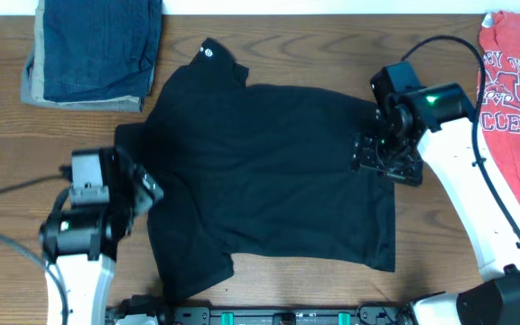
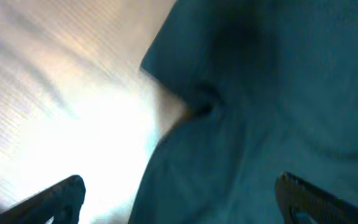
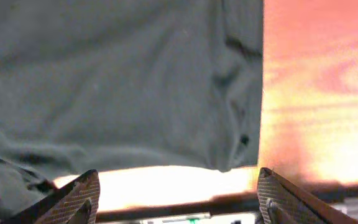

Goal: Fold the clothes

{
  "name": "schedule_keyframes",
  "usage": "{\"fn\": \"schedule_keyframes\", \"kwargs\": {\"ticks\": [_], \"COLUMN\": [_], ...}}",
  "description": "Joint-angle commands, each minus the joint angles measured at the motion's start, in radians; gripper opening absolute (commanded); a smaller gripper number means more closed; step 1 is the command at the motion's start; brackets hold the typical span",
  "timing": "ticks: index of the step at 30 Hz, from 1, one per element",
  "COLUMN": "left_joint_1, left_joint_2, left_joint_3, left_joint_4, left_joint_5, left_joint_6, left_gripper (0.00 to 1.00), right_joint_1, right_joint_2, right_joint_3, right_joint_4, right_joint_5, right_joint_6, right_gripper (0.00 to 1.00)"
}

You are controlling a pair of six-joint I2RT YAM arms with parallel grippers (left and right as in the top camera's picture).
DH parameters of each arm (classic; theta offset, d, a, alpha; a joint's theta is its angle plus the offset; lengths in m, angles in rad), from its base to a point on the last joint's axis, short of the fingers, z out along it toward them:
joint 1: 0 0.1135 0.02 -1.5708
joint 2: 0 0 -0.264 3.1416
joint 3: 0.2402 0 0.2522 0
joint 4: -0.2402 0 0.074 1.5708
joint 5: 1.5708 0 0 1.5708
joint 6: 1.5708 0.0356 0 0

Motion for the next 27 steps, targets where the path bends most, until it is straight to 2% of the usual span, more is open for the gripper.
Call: {"fn": "schedule_keyframes", "kwargs": {"ticks": [1, 6, 9, 14, 22, 27], "left_joint_1": [0.005, 0.005, 0.005, 0.005, 0.005, 0.005], "left_joint_2": [-0.053, -0.066, -0.042, 0.031, 0.25, 0.401], "left_joint_3": [0.002, -0.002, -0.019, -0.022, -0.027, -0.027], "left_joint_4": [-0.073, -0.207, -0.222, -0.179, -0.122, -0.063], "left_joint_5": [0.049, 0.076, 0.156, 0.166, 0.166, 0.166], "left_joint_6": [-0.034, 0.005, 0.03, 0.029, 0.057, 0.075], "left_gripper": [0.98, 0.98, 0.98, 0.98, 0.98, 0.98], "right_joint_1": [0.035, 0.088, 0.1, 0.1, 0.098, 0.098], "right_joint_2": [-0.029, -0.106, -0.149, -0.161, -0.161, -0.161], "right_joint_3": [-0.043, -0.175, -0.271, -0.402, -0.616, -0.68], "right_joint_4": [-0.011, 0.029, 0.073, 0.138, 0.322, 0.371], "right_joint_5": [0.037, 0.091, 0.09, 0.053, -0.038, -0.083], "right_joint_6": [0.047, 0.114, 0.14, 0.158, 0.177, 0.189], "right_gripper": [0.79, 0.84, 0.92, 0.96, 0.95, 0.94]}}
